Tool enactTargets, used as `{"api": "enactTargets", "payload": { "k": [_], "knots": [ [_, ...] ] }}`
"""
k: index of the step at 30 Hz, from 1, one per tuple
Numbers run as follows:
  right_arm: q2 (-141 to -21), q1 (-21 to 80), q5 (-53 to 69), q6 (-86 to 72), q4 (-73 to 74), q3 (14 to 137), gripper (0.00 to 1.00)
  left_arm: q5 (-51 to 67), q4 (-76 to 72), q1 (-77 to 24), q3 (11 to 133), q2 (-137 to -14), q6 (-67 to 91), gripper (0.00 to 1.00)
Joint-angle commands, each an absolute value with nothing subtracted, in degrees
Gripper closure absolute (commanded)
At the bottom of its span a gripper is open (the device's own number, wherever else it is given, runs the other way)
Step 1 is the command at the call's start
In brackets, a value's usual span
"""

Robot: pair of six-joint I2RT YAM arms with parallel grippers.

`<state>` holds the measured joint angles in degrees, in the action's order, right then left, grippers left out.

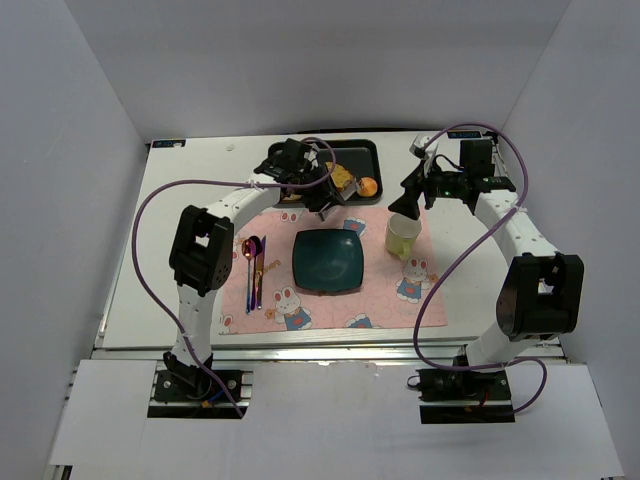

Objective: Place the bread

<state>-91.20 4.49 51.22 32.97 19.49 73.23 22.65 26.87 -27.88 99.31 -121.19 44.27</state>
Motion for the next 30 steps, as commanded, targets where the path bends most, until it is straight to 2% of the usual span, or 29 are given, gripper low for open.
{"api": "enactTargets", "payload": {
  "k": [1,30],
  "knots": [
    [-88.5,4.2,52.6,32.8,18.3,72.9,0.11,24.4,23.8,-27.9,99.1,-118.6,46.0,0.51],
    [-88.5,4.0,53.1,32.6,17.9,72.6,0.11,27.1,18.5,-27.9,95.6,-119.6,50.3,0.53]
  ]
}}
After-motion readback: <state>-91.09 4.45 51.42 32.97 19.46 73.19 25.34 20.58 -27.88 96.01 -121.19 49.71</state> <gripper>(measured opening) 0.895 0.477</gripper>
